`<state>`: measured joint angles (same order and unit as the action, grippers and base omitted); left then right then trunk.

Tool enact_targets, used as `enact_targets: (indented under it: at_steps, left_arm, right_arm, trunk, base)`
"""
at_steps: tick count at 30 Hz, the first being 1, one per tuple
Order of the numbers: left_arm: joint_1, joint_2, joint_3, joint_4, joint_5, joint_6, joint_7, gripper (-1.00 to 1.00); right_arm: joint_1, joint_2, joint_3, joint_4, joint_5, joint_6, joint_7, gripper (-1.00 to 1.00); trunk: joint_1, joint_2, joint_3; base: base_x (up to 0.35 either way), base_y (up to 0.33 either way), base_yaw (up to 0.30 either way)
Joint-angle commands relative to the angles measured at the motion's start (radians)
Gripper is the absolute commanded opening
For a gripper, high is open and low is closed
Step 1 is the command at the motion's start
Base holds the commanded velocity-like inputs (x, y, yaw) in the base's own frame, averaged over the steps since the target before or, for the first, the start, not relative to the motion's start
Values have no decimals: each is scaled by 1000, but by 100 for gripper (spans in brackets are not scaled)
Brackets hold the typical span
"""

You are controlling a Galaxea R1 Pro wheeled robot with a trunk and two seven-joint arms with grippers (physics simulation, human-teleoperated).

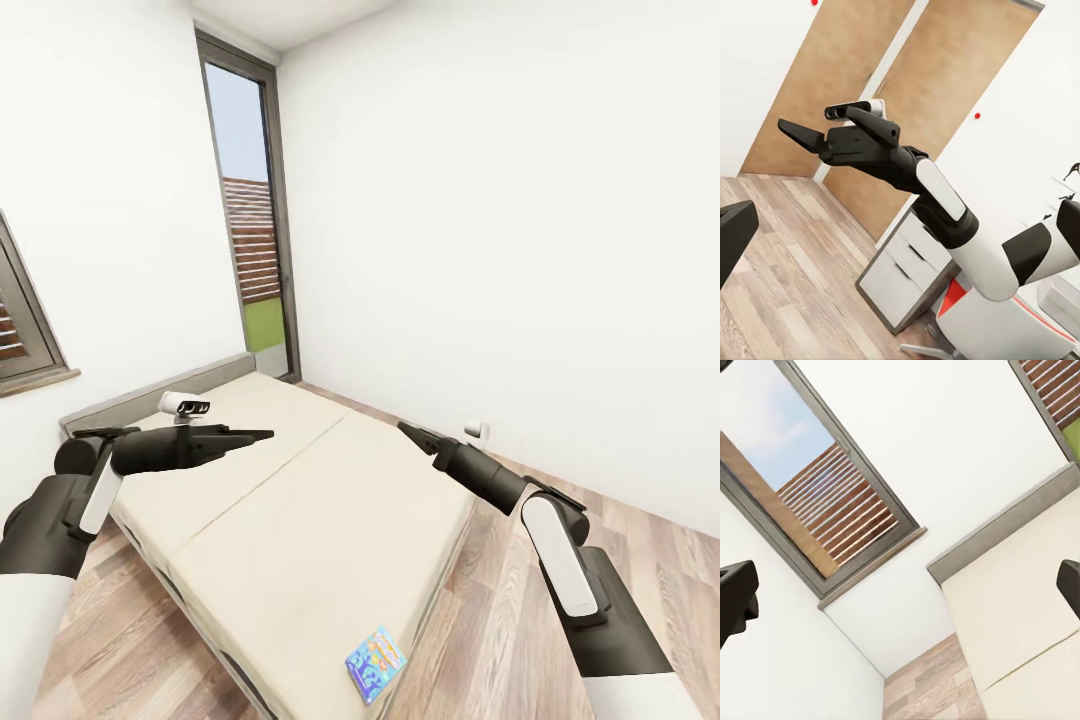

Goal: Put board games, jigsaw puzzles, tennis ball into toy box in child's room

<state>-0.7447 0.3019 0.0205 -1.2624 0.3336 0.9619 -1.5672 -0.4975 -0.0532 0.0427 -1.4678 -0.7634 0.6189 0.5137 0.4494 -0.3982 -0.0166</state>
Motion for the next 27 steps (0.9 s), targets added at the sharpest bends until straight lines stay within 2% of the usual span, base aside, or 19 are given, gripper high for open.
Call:
enact_targets:
  at_steps: [1,10,17,27]
  left_arm:
    - [-1,0,0,0,0,11,-4,100]
    - [-1,0,-1,0,-1,11,-4,100]
    - [-1,0,-1,0,-1,11,-4,100]
    - [0,0,0,0,0,11,-4,100]
  right_arm:
    - [-1,0,0,0,-6,5,-1,100]
    - [0,0,0,0,-5,5,2,100]
    - [0,0,0,0,-5,6,3,100]
    - [0,0,0,0,-5,7,1,100]
  trunk:
    - [1,-2,-2]
    - [1,-2,-2]
    - [1,-2,-2]
    - [1,-2,-2]
  base:
    - [0,0,0]
    - [9,-10,0]
    - [100,-133,15]
    - [80,-109,213]
